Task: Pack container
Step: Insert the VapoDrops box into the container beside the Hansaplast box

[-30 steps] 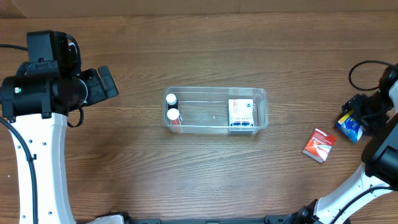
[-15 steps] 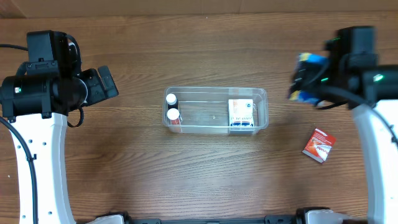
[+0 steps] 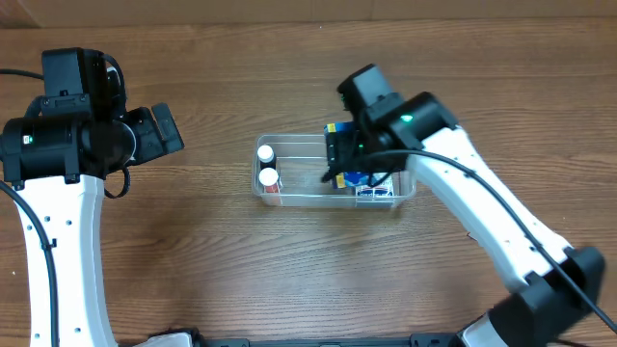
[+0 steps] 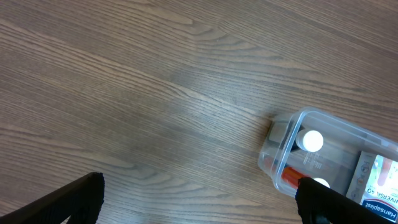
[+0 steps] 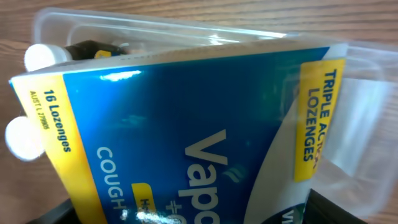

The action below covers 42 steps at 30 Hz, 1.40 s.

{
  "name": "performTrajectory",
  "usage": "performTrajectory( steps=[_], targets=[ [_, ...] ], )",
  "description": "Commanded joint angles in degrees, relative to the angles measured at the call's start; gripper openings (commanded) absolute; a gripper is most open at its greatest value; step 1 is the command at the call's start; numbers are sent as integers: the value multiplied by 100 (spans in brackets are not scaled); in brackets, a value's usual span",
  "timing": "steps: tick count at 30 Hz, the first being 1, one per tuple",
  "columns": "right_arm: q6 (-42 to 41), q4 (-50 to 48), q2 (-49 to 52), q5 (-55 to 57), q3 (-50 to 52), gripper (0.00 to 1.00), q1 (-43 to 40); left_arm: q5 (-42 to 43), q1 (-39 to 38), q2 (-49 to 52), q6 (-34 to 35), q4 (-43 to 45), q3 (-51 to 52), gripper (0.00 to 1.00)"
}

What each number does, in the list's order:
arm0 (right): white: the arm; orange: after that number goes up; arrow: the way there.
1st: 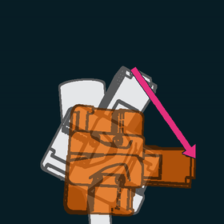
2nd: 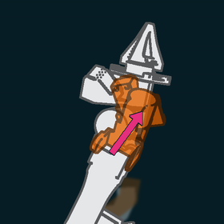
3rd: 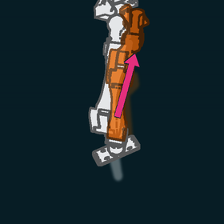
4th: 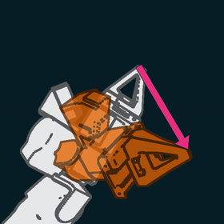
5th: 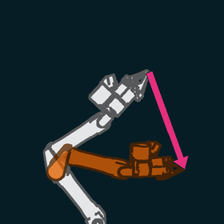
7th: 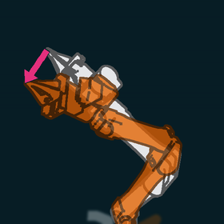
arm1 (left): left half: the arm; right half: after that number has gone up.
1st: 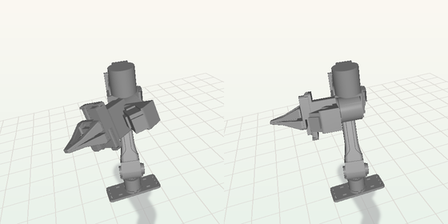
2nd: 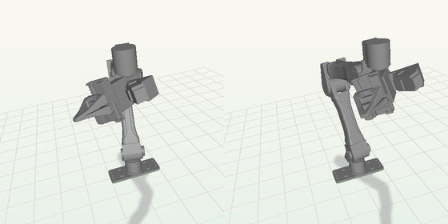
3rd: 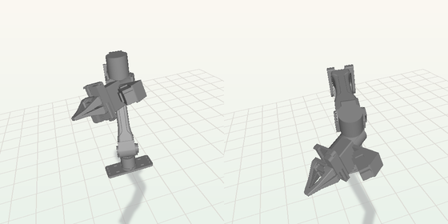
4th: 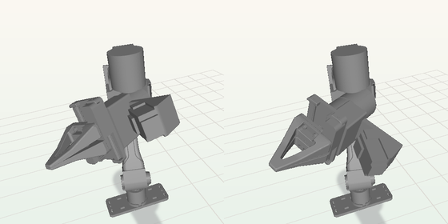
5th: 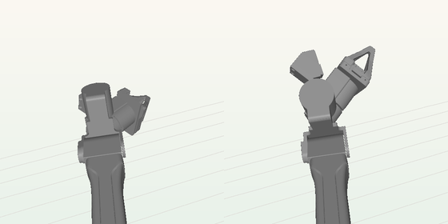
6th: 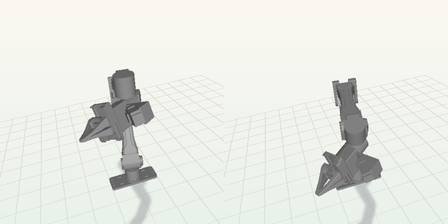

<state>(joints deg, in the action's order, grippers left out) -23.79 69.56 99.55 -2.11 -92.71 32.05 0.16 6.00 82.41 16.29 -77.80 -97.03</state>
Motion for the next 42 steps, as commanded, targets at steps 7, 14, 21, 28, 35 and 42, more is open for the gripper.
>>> performTrajectory(
  steps=[7,14,21,28,35,42],
  targets=[
    [-527,-407,732,52,9,79,57,-76,9,-2,-96,4,-105,100],
    [-546,-758,732,52,407,78,57,-76,9,0,-96,2,-105,100],
    [-568,-1005,732,48,728,78,57,-76,9,0,-96,2,-105,100],
    [-588,-1126,732,-4,739,78,57,-76,9,-2,-94,-2,-105,100],
    [-651,-1191,732,-122,739,78,59,-76,9,-2,-96,0,-105,100],
    [-649,-1255,737,-125,758,78,59,-76,9,0,-109,-4,-105,100]
  ],
)
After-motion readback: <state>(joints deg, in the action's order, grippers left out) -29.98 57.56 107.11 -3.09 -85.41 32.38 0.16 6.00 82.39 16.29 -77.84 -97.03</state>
